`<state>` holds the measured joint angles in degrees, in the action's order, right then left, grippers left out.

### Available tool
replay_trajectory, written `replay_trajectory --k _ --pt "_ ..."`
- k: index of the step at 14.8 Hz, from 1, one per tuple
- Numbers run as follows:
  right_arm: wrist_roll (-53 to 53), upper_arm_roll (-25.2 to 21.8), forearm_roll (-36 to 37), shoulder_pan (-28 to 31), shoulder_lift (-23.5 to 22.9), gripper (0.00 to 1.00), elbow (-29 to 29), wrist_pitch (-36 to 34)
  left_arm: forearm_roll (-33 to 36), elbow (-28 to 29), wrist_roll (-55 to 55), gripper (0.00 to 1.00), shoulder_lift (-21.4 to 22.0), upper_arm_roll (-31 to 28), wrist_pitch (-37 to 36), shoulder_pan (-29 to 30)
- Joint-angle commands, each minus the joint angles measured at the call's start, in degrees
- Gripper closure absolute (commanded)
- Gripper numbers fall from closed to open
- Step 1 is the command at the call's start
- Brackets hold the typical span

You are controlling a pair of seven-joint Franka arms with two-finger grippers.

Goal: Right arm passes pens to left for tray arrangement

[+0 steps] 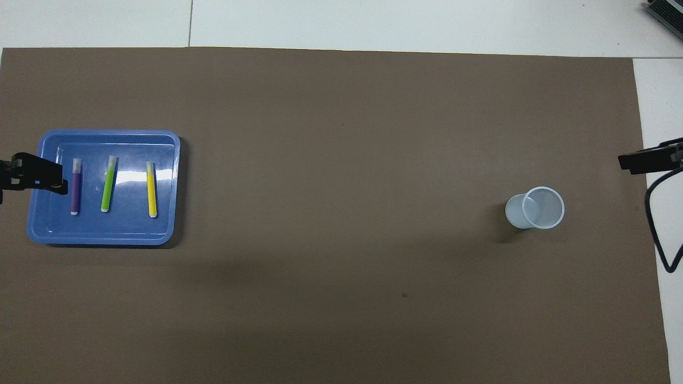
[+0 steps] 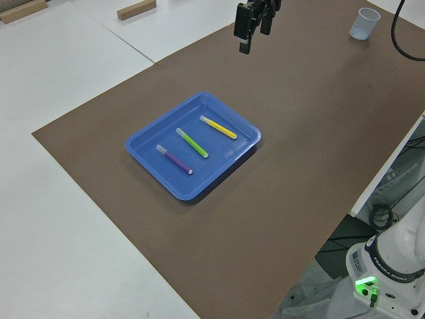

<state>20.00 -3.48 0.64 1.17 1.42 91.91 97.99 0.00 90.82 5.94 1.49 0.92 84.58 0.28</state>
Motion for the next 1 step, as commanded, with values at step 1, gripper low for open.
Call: replay_trajectory --k 1 --pt "-0.9 0.3 -0.9 0.5 0.1 0.00 -0.2 -0.2 0.4 1.7 -0.5 0.00 1.7 -0.8 0.8 -1.1"
